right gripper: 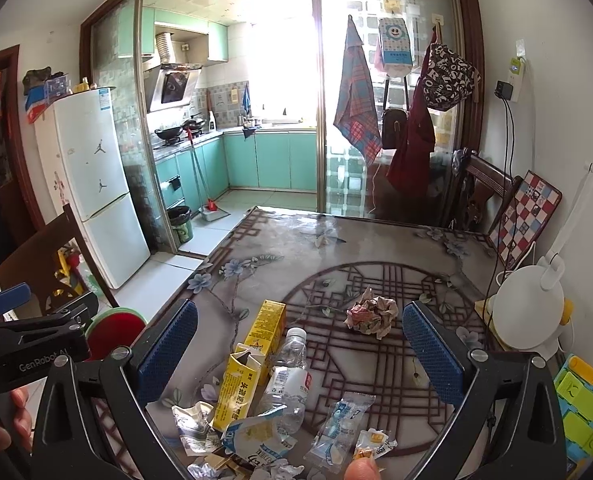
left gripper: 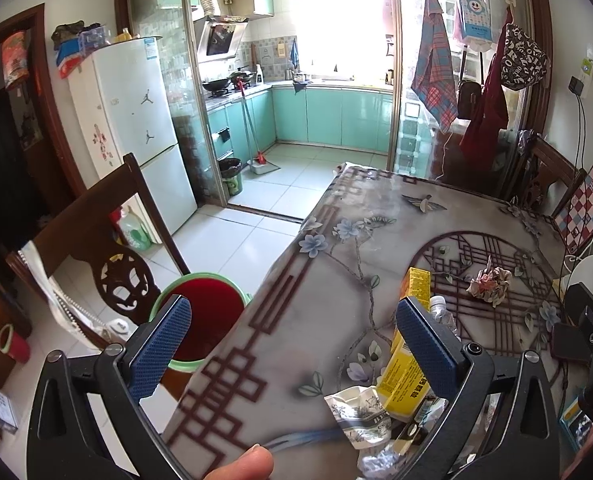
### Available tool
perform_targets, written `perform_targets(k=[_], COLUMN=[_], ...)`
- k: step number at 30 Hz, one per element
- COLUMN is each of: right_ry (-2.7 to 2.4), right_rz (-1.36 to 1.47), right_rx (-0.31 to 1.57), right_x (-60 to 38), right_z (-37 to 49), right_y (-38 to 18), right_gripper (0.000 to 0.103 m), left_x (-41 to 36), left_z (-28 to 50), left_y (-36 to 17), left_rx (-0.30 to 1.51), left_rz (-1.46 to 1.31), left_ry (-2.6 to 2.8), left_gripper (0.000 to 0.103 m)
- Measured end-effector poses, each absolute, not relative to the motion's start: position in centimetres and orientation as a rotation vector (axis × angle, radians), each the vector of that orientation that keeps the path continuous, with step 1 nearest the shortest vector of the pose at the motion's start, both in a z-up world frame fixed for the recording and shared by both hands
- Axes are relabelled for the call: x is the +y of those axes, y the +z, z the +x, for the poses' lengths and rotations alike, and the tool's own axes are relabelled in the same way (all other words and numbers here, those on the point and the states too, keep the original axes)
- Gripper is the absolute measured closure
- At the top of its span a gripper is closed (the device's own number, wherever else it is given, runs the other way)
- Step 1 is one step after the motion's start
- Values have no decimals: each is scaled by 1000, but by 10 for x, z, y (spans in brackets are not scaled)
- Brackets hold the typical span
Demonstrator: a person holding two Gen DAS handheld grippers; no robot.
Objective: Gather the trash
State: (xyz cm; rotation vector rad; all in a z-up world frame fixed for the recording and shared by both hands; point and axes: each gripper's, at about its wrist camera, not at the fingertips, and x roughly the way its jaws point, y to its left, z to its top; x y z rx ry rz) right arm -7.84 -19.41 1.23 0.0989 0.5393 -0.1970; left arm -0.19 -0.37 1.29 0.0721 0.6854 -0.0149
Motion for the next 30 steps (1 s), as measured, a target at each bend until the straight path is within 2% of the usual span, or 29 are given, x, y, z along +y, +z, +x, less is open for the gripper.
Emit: perform_targets(k=[30], right_ry=[-224], right_rz=[113], right_rx=[550], right_x=[-203], right_z=[-81], right_y=[8], right_gripper=[0], left_x=[-2], left_z=[-1], left_y=[4], left_rx=[691], left_rz=[66], left_ry=[-1], left_gripper=[0])
